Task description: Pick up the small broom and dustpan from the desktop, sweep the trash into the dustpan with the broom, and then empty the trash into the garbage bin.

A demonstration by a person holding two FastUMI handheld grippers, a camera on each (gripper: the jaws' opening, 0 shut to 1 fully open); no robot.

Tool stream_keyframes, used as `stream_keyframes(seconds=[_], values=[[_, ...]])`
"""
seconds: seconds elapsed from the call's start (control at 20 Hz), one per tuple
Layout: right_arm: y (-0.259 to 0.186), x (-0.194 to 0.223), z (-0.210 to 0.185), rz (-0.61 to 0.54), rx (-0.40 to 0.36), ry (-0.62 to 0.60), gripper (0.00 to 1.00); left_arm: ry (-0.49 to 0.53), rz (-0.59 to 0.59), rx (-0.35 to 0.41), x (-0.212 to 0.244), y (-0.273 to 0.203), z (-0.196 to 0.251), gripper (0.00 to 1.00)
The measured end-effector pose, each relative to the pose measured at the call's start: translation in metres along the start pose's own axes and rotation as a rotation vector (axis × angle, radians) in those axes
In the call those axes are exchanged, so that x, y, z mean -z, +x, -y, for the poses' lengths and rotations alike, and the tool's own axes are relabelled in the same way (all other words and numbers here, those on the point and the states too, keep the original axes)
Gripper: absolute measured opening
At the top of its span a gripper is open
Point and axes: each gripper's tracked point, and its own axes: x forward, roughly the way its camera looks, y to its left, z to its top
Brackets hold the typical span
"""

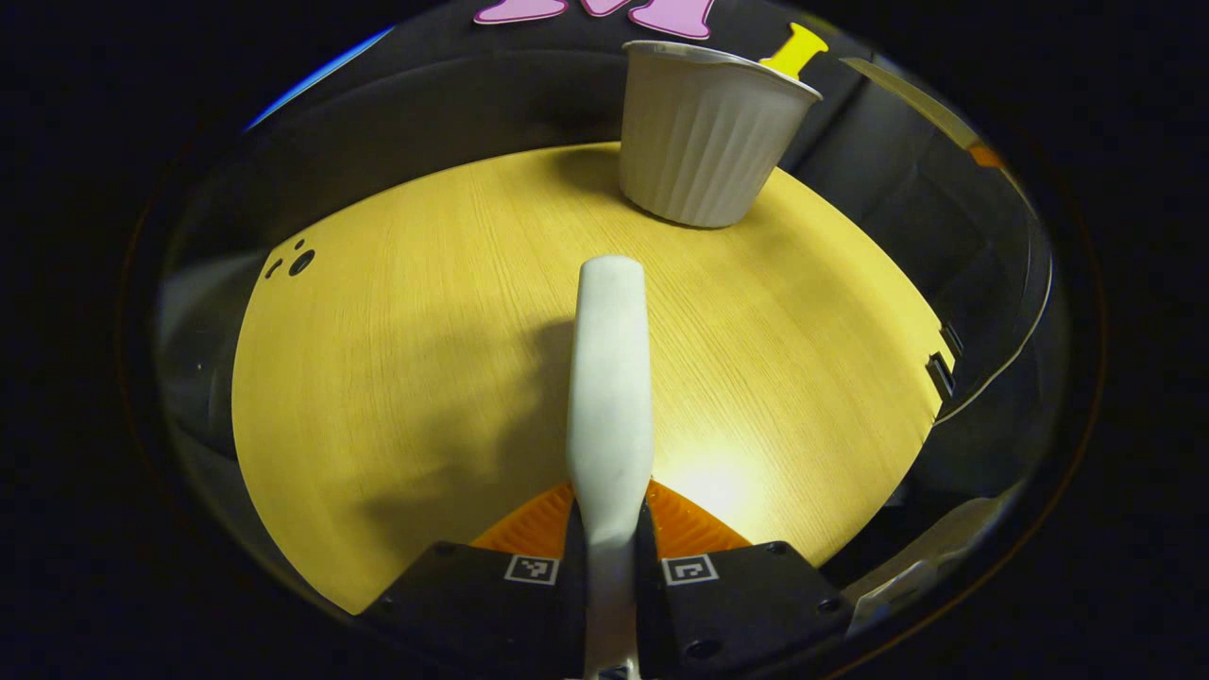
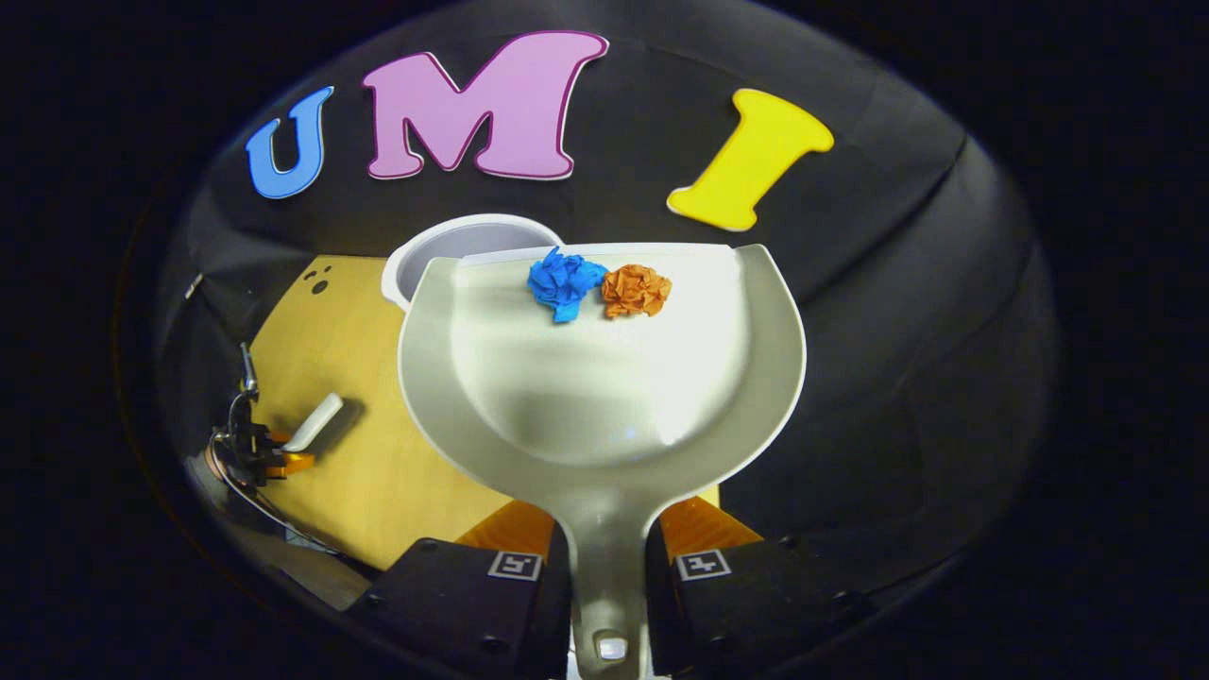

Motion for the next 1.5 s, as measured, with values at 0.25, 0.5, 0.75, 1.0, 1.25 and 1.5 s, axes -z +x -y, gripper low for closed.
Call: stream_keyframes(seconds=[0.25,0.5,0.75,1.0,1.25,1.5], values=[[0.020,-0.054,0.004,-0.012,0.065,-0.094,0.36,0.005,0.014,0.002,0.004,-0.002,-0.003,0.22],[0.047,-0.076,-0.012,-0.094,0.094,-0.247,0.36,-0.042,0.023,0.005,0.011,-0.004,-0.008,0.21],[0.065,-0.092,-0.028,-0.231,0.087,-0.458,0.36,-0.075,0.025,0.000,0.020,-0.001,-0.013,0.25],[0.076,-0.119,-0.038,-0.348,0.096,-0.639,0.36,-0.104,0.023,0.002,0.025,0.002,-0.016,0.25],[0.087,-0.126,-0.046,-0.454,0.097,-0.754,0.36,-0.088,0.034,-0.004,0.022,0.002,-0.016,0.22],[0.087,-0.130,-0.053,-0.466,0.084,-0.761,0.36,-0.082,0.025,-0.002,0.022,0.002,-0.015,0.25]])
